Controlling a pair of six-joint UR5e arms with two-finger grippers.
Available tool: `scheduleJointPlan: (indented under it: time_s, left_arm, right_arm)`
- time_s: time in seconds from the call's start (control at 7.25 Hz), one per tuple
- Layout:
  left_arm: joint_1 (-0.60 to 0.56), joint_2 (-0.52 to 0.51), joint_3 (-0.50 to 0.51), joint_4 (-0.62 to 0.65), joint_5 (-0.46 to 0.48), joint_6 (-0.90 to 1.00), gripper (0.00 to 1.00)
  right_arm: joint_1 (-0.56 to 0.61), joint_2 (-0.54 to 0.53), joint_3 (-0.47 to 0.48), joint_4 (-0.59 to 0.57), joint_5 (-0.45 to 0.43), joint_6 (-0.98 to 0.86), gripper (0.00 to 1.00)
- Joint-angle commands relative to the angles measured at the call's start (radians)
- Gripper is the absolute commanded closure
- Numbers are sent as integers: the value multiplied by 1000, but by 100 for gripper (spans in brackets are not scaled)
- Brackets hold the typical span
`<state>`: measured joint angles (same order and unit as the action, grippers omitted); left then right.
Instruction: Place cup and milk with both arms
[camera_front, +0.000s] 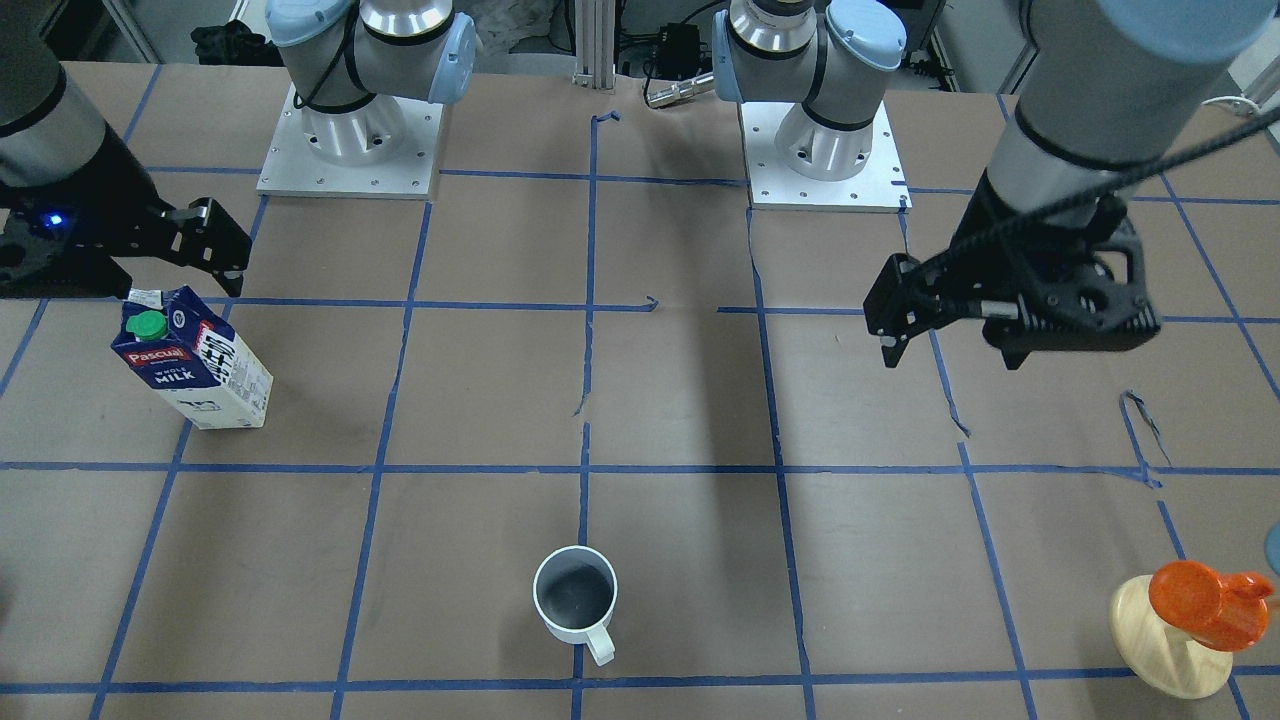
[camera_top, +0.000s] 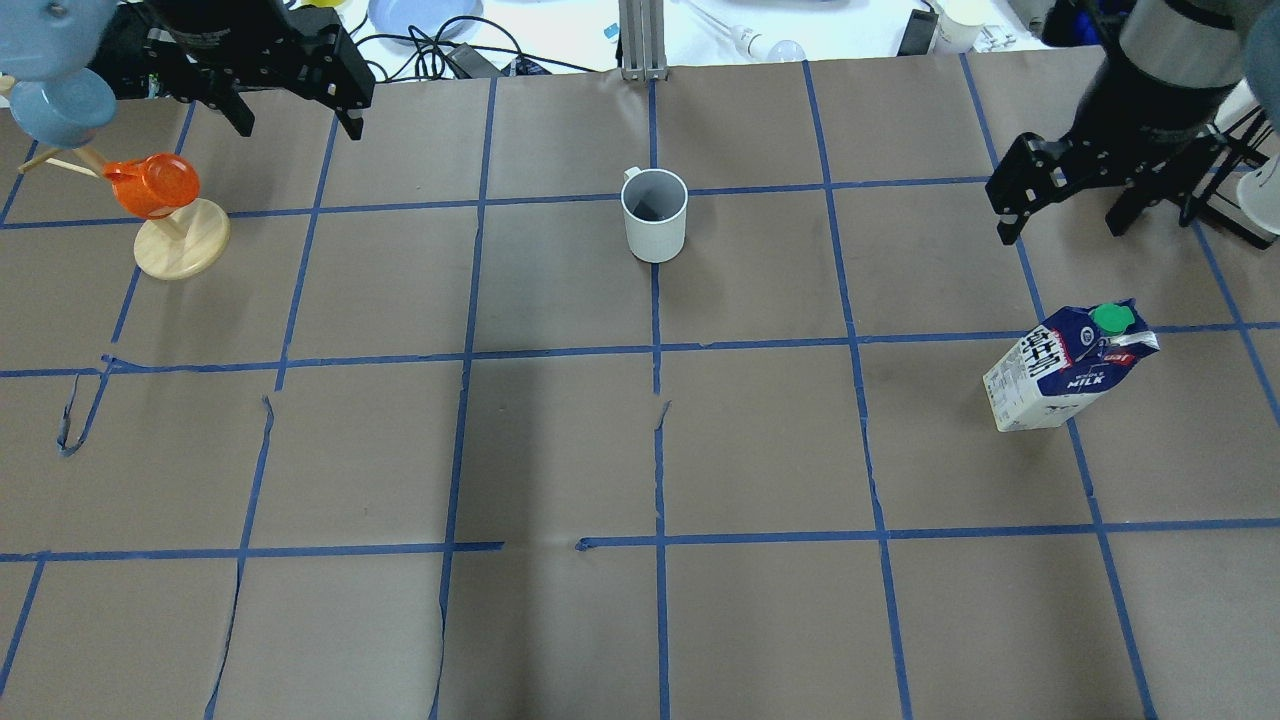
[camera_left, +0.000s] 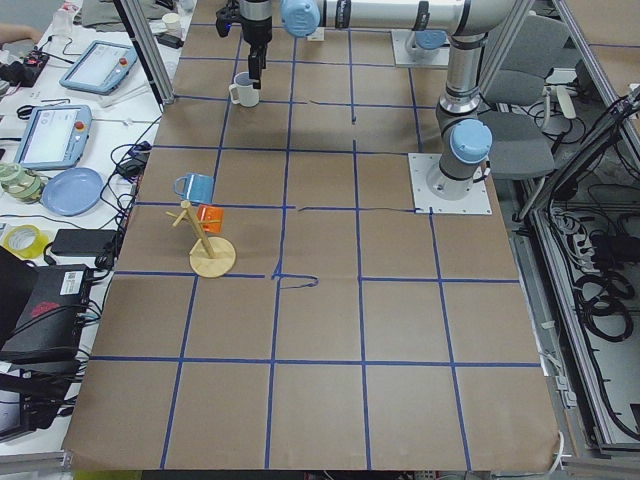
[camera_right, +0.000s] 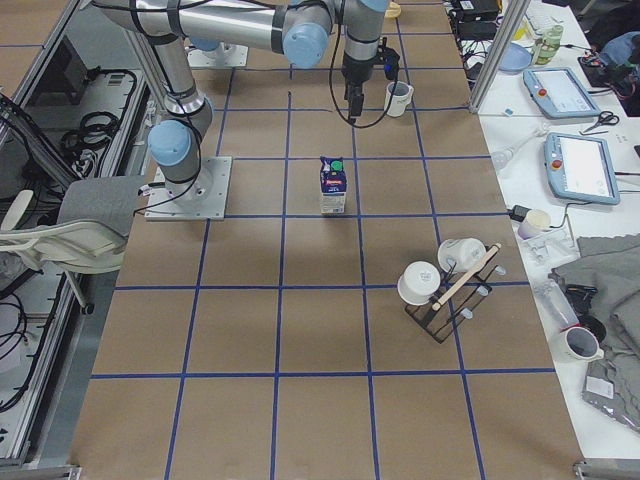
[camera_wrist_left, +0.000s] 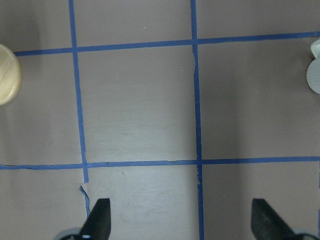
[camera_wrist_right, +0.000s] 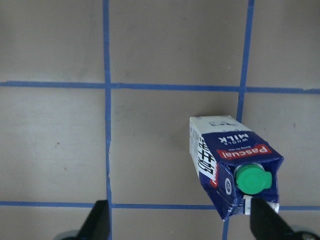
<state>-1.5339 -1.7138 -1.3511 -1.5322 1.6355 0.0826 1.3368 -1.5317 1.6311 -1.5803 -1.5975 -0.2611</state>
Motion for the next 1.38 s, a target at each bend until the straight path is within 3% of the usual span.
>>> scheduleJointPlan:
  time_s: [0.0,0.28,0.83,0.97,1.1,1.24]
  left_arm:
    - [6,103,-119,7,-11,12,0]
    - [12,111,-146,67,-45,20,0]
    - [12,112,-148,69,-49,20,0]
    - [12,112,-148,69,-48,19,0]
    - [12,112,-148,69,-49,19,0]
    - [9,112,-151,66,-48,6,0]
  right_arm:
    - [-100,10,125,-80,2,-82,0]
    - [-181,19,251,-226,2,-162,0]
    - [-182,22,265,-228,-1,-153,0]
    - [-180,22,263,-230,4,-150,10]
    - [-180,25,262,-225,5,-145,32]
    - [-180,27,259,-225,2,-145,45]
